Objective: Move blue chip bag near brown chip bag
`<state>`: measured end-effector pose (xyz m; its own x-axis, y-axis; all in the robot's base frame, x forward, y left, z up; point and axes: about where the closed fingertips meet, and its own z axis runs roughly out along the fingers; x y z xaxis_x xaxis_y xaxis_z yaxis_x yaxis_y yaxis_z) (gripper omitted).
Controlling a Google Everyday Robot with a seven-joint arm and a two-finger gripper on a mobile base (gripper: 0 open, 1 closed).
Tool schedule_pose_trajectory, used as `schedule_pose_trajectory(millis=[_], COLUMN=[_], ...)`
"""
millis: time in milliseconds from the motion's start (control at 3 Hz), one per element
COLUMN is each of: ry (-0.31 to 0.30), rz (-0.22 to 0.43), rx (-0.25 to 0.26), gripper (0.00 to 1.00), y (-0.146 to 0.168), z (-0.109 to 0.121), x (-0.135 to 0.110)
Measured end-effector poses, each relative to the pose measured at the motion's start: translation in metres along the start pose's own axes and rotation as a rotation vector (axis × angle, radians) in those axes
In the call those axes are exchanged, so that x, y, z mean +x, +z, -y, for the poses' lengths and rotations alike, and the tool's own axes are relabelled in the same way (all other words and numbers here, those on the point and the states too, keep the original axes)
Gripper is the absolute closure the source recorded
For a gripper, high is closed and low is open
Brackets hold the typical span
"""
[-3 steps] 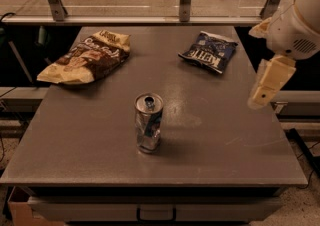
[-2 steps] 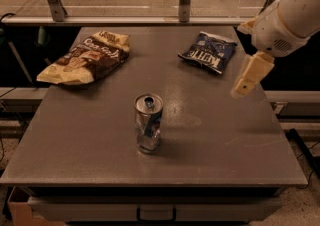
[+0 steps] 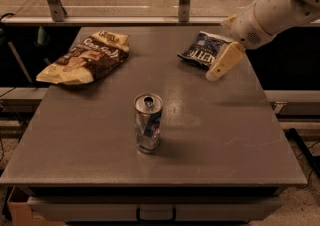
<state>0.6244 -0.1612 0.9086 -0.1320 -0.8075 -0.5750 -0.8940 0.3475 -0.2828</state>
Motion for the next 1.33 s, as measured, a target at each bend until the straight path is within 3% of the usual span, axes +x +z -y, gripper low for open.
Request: schedule_pose_trajectory(millis=[333,667,1000,1333], ry=[0.067,0.166,0.236,0.279], rz=[0.036,0.071,0.093,0.108], rx=[-0.001,-0.036,-0.064,-0.077], gripper=[0.00,0.00,0.17,0.41], y=[0.028,0.056,0.076,0.085], z=[0.022,0.029,0.033,0.035], x=[0.003,0.011,0.015,0.022])
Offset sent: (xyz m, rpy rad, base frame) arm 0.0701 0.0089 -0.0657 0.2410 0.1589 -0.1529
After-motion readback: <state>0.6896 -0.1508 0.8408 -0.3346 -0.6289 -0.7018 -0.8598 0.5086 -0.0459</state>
